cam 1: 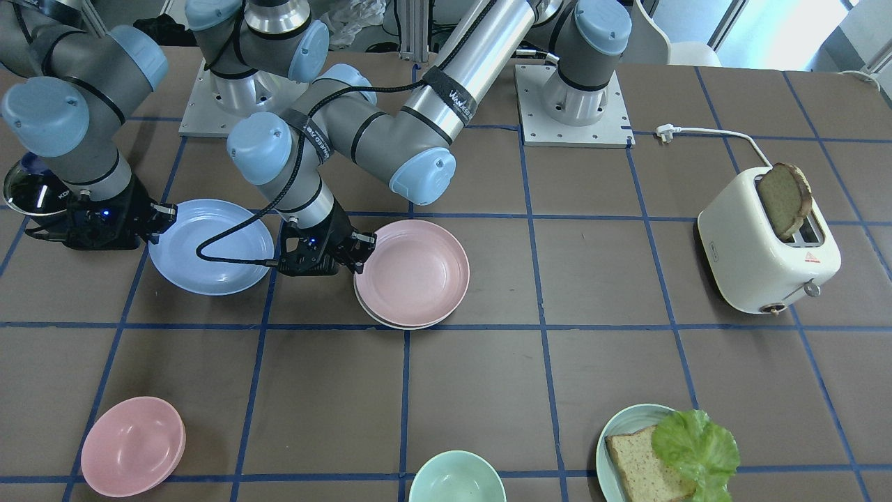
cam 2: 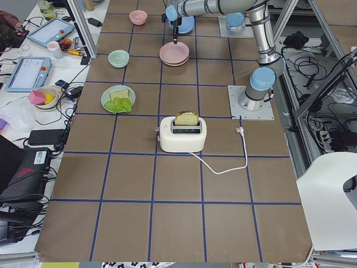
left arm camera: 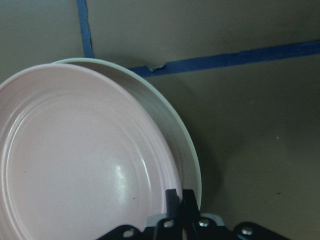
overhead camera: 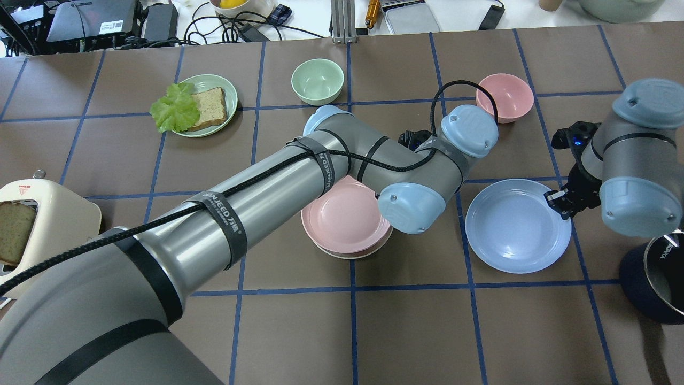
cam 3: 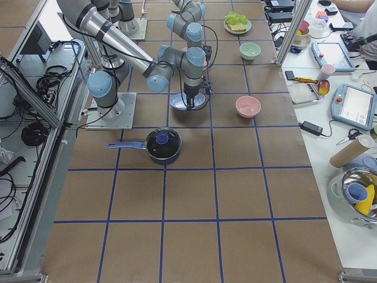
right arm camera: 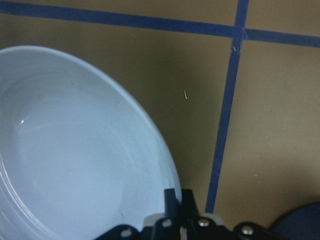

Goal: Stack three plates with pink and blue
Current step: 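Open the left gripper to release the pink plate while the right lifts the blue plate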

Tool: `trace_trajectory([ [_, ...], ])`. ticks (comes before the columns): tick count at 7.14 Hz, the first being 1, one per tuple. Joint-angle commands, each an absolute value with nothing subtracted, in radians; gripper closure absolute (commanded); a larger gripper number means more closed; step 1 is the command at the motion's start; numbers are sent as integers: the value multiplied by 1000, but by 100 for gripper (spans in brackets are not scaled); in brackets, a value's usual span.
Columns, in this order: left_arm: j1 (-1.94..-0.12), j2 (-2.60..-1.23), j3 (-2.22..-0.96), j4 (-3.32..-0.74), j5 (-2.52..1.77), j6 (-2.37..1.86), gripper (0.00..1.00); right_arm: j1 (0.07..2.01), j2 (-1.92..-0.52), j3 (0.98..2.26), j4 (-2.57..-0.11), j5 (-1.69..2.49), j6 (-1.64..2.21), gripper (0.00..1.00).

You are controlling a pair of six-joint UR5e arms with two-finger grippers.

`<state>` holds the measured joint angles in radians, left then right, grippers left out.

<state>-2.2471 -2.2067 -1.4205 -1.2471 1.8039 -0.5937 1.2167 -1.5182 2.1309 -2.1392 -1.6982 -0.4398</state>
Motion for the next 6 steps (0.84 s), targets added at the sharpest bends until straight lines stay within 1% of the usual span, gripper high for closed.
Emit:
trace_trajectory([
  [1, -2246, -2220, -1411, -1247, 1809, -594, 100, 1218, -1482, 2065, -2061, -1700, -439, 100],
  [3, -2243, -2218, -1410, -1247, 1810, -592, 100, 1219, -1485, 2056, -2057, -1698, -440, 100],
  [4, -2243, -2217, -1410, -1247, 1809, -592, 27, 1224, -1483, 2037, -2039, -1701, -440, 100],
  [5, -2243, -2209, -1411, -1249, 1810, -592, 0, 1224, -1471, 2011, -2001, -1707, -440, 100],
  [6, -2243, -2186, -1413, -1256, 1813, -578, 0, 1226, -1463, 2000, -1982, -1704, -440, 100],
])
